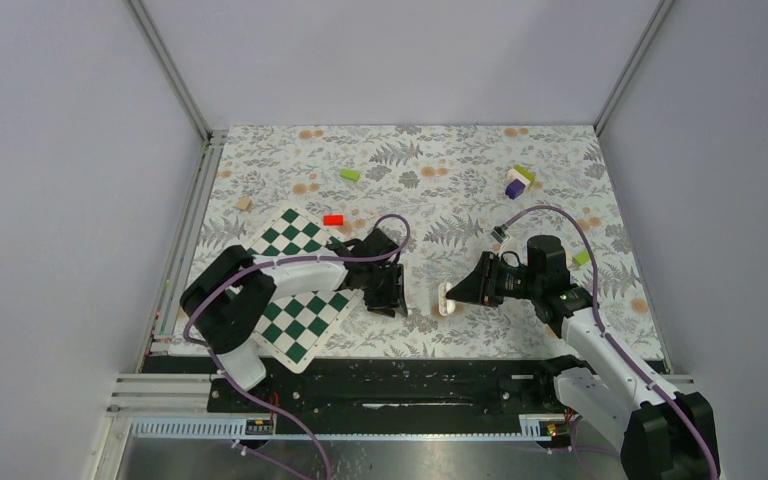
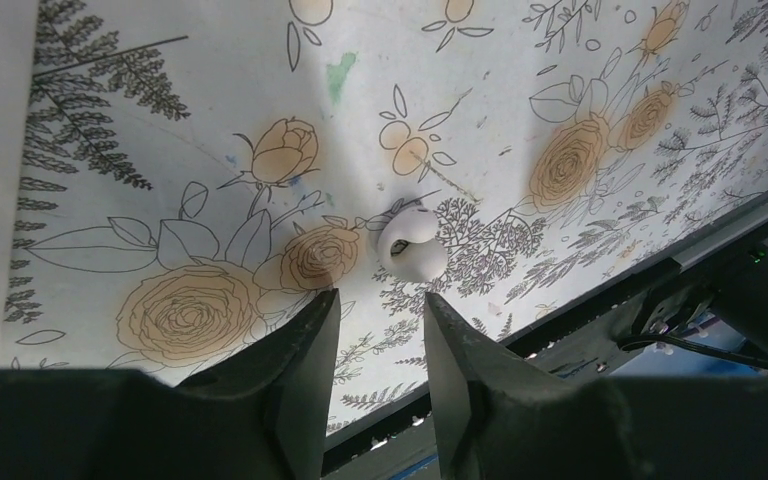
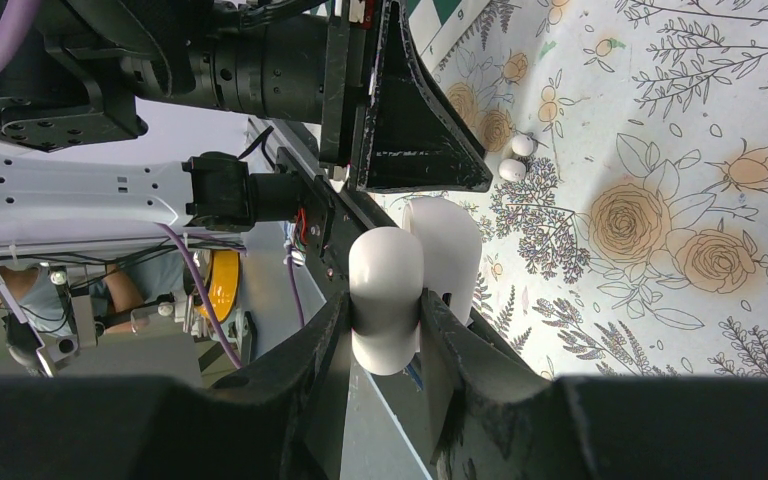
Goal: Insert the wireless bluetooth earbuds into the charging case
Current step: Pick up the left earbud from the center of the board.
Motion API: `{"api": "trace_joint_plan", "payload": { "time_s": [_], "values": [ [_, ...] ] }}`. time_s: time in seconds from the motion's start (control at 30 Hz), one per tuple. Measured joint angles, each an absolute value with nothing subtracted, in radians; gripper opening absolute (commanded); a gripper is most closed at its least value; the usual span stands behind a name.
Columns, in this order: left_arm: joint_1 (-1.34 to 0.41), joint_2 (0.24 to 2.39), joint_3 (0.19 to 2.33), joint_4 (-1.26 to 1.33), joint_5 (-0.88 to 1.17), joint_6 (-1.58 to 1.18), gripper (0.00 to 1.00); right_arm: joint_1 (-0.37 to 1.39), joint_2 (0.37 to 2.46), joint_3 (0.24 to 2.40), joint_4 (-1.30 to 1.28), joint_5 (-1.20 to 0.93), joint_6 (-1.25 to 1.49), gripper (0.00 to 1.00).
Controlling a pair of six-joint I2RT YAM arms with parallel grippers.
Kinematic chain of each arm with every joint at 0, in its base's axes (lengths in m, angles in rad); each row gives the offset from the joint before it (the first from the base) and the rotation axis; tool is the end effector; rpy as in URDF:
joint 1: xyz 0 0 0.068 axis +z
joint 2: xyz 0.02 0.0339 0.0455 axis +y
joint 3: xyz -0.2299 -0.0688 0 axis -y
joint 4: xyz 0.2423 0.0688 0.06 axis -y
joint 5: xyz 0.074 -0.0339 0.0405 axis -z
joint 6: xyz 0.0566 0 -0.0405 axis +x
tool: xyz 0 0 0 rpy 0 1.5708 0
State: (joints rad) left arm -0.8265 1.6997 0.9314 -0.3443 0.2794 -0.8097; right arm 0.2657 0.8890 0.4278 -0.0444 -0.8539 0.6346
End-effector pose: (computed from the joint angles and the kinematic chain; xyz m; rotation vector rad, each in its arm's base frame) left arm 0.2068 -0.2476 0.1011 0.1206 2.9275 -0.7799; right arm 0.1973 0.0979 0.1841 -0.1702 2.1914 1.4141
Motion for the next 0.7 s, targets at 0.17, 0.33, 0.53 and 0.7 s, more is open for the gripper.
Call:
{"api": "trace_joint_plan", "payload": {
  "time_s": [0.17, 0.33, 0.53, 0.7],
  "values": [
    [-0.83, 1.712, 0.945, -0.345, 0.274, -0.814, 0.35, 0.266, 0.889, 0.428, -0.044, -0.854, 0.635, 0.0],
    [-0.835, 1.734, 0.965, -0.342, 0.273, -0.818, 0.32, 0.266, 0.889, 0.428, -0.043, -0.855, 0.637, 0.0],
    [-0.842, 1.753, 0.987, -0.336, 0.274, -0.818, 0.31, 0.266, 0.889, 0.428, -0.043, -0.855, 0.638, 0.0],
    [-0.844, 1.761, 0.996, -0.335, 0.274, -0.817, 0.21, 0.266, 0.889, 0.428, -0.043, -0.855, 0.638, 0.0]
  ]
}}
